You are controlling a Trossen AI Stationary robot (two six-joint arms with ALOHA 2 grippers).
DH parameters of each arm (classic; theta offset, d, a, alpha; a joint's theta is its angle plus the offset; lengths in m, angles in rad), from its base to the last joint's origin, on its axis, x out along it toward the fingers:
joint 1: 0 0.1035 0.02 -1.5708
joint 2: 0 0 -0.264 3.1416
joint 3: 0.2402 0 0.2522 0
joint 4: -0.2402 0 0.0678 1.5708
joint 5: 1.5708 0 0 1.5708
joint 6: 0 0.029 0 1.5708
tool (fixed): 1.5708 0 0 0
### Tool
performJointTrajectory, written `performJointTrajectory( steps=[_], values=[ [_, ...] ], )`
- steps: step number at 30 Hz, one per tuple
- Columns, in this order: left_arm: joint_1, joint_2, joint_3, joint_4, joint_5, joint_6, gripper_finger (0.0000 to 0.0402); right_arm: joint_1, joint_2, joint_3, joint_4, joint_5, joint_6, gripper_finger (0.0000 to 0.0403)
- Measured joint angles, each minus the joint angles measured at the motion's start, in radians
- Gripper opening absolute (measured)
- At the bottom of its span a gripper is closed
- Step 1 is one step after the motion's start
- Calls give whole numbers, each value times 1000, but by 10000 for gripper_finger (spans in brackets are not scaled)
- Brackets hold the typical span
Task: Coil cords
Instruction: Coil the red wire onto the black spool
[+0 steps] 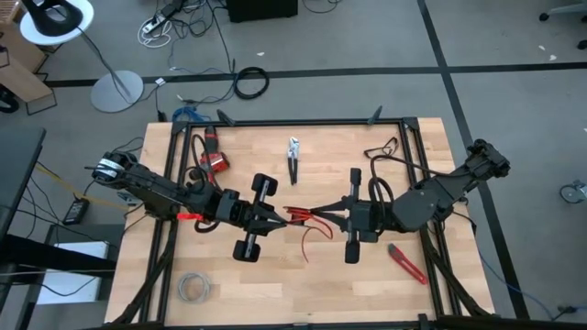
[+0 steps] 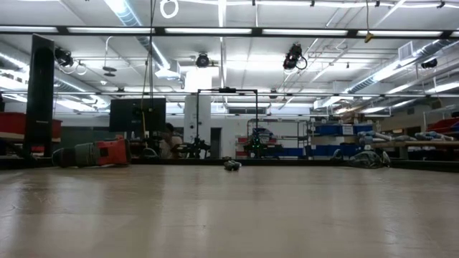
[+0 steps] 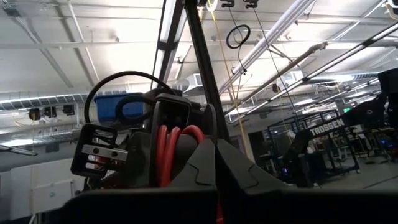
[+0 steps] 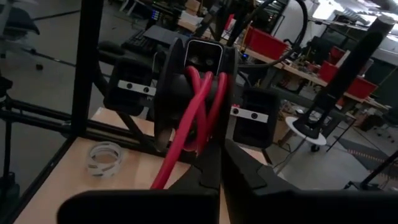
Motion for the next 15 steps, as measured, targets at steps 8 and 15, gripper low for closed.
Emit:
performJointTrajectory(
  steps=[8, 15],
  values=[
    [-13, 0, 0, -15, -20, 52, 30, 0, 0, 0, -29, 3, 5, 1],
    [-26, 1, 0, -27, -68, 80, 131, 0, 1, 0, -96, 6, 60, 1]
  ],
)
